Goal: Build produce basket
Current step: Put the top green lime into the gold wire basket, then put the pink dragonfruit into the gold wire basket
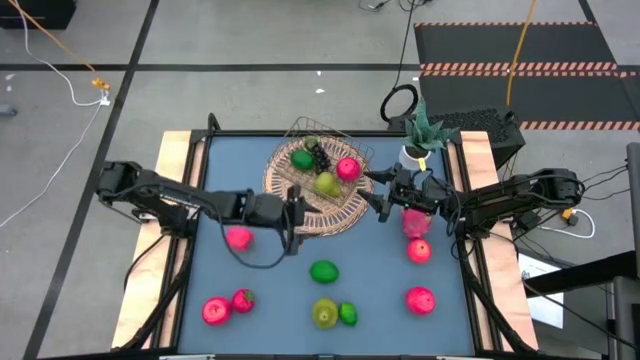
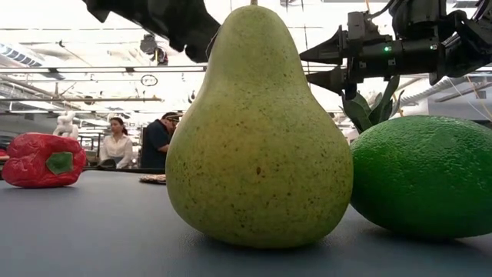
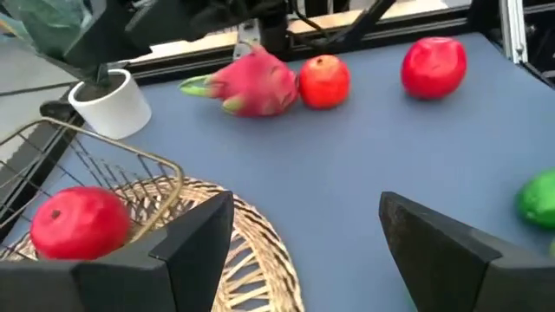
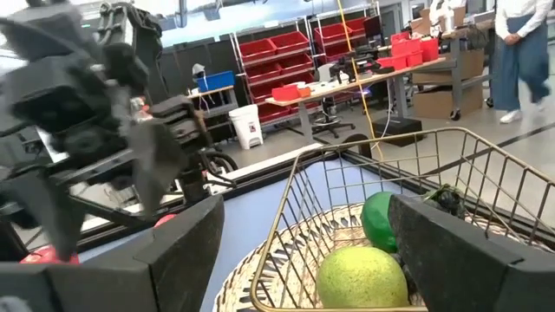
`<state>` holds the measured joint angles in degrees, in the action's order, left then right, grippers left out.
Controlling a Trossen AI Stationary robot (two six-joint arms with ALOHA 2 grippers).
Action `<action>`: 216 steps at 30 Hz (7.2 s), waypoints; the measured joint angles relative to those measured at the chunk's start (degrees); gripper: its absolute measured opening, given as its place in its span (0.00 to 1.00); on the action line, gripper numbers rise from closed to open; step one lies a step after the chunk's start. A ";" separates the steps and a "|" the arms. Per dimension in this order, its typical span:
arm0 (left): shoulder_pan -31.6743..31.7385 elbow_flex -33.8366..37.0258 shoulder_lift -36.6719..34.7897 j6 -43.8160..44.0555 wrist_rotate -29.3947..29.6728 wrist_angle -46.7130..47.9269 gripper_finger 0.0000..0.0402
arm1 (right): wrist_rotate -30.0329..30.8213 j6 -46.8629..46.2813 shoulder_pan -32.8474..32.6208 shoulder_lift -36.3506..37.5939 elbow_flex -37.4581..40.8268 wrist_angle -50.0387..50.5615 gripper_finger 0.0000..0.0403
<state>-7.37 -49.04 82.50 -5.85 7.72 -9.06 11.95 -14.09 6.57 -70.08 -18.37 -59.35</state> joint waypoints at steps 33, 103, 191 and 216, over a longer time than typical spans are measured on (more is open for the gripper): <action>-9.77 -0.13 22.58 9.41 -6.52 -15.06 0.74 | 4.01 4.85 -14.12 -0.02 0.02 3.33 0.80; 31.58 -13.37 8.28 5.54 -0.21 29.00 0.65 | 9.44 1.29 -14.16 -0.02 0.07 11.50 0.80; 9.10 -85.66 74.15 33.93 -0.82 10.34 0.99 | 31.78 42.41 -22.99 30.45 0.04 -18.69 0.80; 8.09 -85.54 74.09 30.21 -7.81 15.98 0.90 | 29.78 38.67 -23.12 30.42 0.04 -18.01 0.80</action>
<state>0.72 -134.58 156.59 24.37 -0.09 6.92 41.74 24.58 -16.55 -39.66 -18.33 -77.36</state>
